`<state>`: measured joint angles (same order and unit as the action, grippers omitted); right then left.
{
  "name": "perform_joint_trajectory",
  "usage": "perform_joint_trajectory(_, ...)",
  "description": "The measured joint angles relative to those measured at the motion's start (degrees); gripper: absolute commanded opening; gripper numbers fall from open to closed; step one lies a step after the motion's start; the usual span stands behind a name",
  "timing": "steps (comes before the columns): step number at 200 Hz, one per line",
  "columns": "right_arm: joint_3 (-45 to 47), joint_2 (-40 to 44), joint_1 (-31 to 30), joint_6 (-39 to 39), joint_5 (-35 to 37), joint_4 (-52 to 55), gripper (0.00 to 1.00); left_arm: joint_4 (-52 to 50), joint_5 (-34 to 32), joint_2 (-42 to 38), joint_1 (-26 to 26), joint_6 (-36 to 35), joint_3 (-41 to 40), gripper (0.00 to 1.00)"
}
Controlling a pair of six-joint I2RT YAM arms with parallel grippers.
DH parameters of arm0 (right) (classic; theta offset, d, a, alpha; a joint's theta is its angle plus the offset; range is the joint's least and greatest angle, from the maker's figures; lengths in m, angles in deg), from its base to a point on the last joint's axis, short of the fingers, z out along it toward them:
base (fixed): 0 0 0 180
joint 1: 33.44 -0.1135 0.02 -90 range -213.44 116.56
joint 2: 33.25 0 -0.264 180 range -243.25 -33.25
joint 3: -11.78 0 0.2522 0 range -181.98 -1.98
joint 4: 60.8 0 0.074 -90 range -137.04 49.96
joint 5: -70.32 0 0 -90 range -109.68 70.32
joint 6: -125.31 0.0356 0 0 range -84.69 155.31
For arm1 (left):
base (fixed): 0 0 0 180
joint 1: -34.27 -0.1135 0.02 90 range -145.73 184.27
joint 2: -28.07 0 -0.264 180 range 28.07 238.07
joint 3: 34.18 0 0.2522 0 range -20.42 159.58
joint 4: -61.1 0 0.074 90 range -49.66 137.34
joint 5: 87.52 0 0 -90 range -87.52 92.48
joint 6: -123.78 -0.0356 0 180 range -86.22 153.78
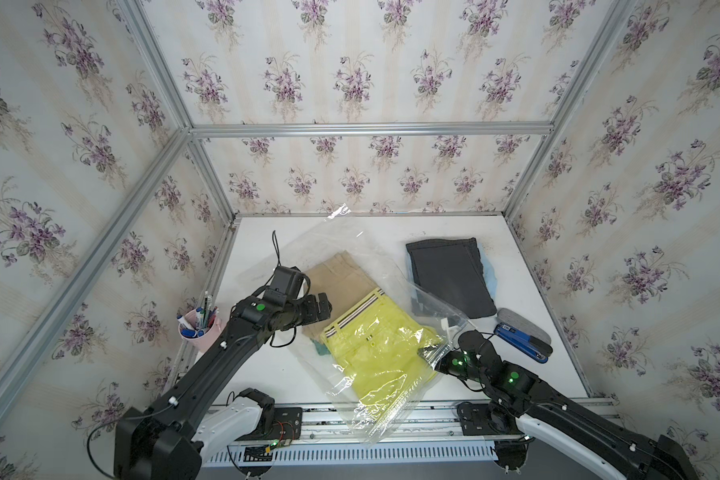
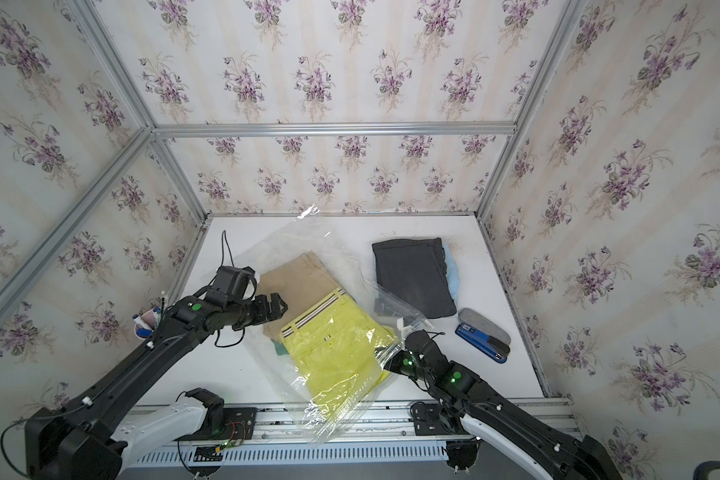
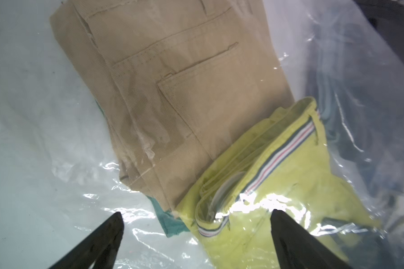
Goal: Take the trousers out of the vacuum bag
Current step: Adjust the vacuum bag at the center of the board.
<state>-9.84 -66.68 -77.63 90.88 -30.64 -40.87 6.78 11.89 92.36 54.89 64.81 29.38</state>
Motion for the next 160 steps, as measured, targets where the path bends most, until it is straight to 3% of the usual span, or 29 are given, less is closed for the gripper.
perform_joint_trajectory(32,0.0,0.26,0.0,0.0,0.02,0.07,0.0,1.99,-3.91,9.62,0.57,1.4,0.61,1.0)
perform_joint_trajectory(94,0.22,-0.85,0.0,-0.04,0.07,-0.94,0.0,7.96,-4.83,21.75,1.05,3.04,1.11,1.0)
perform_joint_trajectory(160,-0.2,-10.67,0.0,-0.31,1.05,-11.43,0.0,10.84,-4.61,32.22,-2.51,3.08,7.69,1.0)
